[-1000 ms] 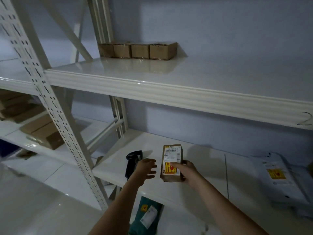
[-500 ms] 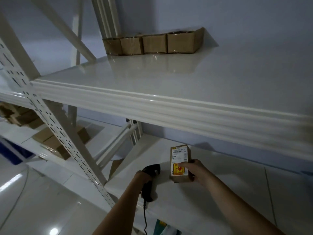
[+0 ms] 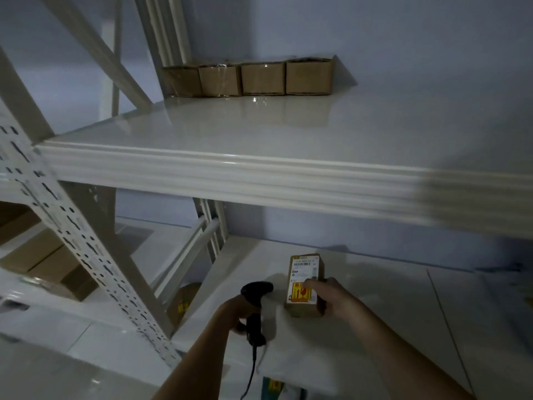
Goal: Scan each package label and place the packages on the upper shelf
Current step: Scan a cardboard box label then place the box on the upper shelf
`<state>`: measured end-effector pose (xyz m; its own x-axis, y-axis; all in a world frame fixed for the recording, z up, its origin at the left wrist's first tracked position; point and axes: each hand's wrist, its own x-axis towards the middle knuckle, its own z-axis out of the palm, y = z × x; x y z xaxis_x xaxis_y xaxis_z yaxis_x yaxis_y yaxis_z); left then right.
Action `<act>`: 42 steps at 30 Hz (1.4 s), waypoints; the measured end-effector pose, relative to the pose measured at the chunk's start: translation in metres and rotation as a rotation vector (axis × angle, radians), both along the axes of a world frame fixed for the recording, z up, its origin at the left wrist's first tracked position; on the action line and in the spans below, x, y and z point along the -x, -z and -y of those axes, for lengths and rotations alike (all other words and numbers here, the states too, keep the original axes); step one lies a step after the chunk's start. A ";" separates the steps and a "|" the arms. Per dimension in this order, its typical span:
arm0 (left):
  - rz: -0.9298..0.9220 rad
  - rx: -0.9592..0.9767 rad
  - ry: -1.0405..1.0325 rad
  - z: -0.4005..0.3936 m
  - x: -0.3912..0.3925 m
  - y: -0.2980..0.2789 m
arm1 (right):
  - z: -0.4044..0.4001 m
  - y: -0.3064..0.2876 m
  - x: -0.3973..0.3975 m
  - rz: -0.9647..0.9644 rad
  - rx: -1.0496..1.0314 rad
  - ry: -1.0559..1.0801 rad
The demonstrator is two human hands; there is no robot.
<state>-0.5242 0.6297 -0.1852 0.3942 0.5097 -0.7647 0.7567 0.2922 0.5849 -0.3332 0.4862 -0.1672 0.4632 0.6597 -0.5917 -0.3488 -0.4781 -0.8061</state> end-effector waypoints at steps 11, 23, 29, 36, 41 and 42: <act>0.674 0.217 -0.067 0.006 0.043 -0.024 | 0.037 -0.001 0.079 0.081 -0.068 0.344; 0.672 0.022 0.058 0.028 0.030 -0.081 | 0.056 -0.022 0.096 0.317 -0.175 0.459; 0.592 -0.199 0.148 0.049 0.014 -0.095 | 0.066 -0.025 0.092 0.476 -0.114 0.448; 0.548 -0.223 0.185 0.073 0.007 -0.106 | 0.081 -0.028 0.093 0.573 -0.117 0.442; 0.549 -0.220 0.190 0.083 0.010 -0.108 | 0.091 -0.028 0.090 0.596 -0.113 0.449; 0.552 -0.223 0.192 0.084 0.011 -0.109 | 0.092 -0.028 0.090 0.596 -0.112 0.449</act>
